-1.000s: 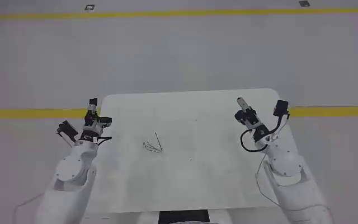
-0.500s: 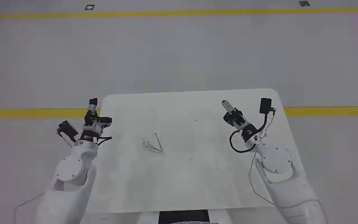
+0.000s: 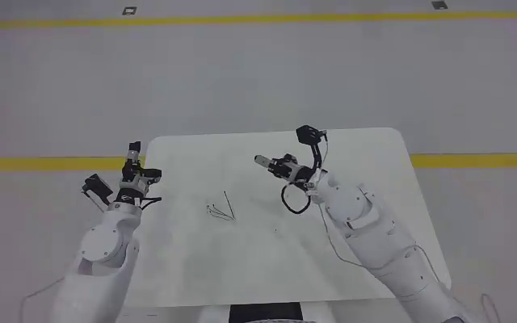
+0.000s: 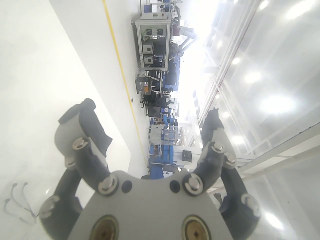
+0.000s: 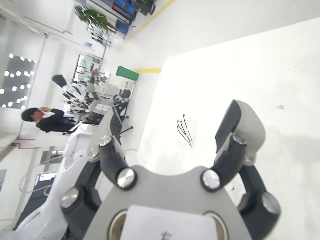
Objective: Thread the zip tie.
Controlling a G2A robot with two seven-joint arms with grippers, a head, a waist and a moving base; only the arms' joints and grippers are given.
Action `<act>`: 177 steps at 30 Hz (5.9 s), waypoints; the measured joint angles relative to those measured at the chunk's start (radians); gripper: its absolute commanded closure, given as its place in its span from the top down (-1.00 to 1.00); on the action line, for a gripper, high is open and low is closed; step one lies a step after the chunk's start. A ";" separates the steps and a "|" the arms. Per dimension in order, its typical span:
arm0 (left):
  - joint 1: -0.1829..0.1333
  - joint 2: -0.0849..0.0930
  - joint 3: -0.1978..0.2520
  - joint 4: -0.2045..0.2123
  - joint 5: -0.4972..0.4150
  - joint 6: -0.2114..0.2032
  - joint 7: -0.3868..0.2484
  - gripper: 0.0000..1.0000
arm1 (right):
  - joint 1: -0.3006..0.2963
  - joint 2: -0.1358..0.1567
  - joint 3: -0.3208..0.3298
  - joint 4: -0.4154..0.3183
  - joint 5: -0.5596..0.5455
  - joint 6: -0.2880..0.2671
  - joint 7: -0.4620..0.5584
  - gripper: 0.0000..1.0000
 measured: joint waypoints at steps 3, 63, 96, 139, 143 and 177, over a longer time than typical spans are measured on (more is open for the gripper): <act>0.000 0.000 0.000 0.000 0.000 0.000 0.000 1.00 | 0.080 -0.026 -0.094 0.091 -0.025 0.042 0.031 1.00; 0.000 0.000 0.000 0.000 0.000 0.000 0.000 1.00 | 0.508 -0.322 -0.631 0.401 -0.283 0.117 0.508 1.00; 0.000 0.000 0.000 0.000 0.000 0.000 0.000 1.00 | 0.477 -0.464 -0.568 0.642 -0.190 0.147 0.473 1.00; 0.000 0.000 0.000 0.000 0.000 0.000 0.000 1.00 | 0.387 -0.641 -0.381 0.864 -0.515 0.147 0.394 1.00; 0.000 0.000 0.000 0.000 0.000 0.000 0.000 1.00 | 0.364 -0.649 -0.339 0.848 -0.580 0.147 0.405 1.00; 0.000 0.000 0.000 0.000 0.000 0.000 0.000 1.00 | 0.216 -0.669 -0.202 0.716 -0.860 0.147 0.532 0.06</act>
